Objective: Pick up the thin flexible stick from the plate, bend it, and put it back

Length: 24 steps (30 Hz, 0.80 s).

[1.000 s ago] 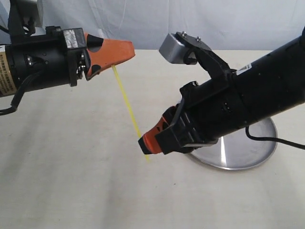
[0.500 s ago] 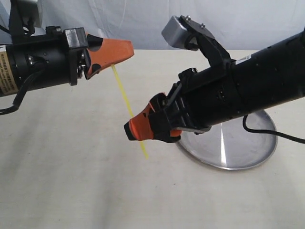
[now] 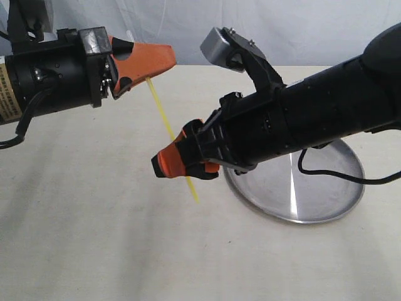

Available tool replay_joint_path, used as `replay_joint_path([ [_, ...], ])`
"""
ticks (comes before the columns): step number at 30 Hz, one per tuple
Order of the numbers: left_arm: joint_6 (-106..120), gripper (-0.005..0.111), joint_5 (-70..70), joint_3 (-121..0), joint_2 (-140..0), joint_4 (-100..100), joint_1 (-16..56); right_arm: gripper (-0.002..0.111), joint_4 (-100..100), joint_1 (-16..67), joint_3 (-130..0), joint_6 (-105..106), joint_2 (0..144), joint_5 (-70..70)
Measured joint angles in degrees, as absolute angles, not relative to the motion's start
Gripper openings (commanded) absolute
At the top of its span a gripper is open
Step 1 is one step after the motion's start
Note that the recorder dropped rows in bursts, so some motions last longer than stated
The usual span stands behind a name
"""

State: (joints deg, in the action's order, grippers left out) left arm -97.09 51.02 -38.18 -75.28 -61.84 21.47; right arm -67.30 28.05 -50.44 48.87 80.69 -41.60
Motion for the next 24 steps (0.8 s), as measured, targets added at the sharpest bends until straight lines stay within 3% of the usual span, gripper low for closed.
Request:
replay_joint_path([
  [4,-97.09,0.000,51.13,-38.18,-75.28,-61.57,21.47,0.002,-69.00,28.05,-50.44,49.35,81.04,-40.69],
  [5,-96.96,0.000,51.13,-38.18,-75.28,-61.57,21.47,0.000,-69.59,28.05,-50.44,49.59,81.09,-40.58],
  [24,-93.78,0.000,50.80,-38.73,-75.41,-61.46,21.22,-0.001,-79.05,28.52,-49.91,51.02,81.45,-38.19],
])
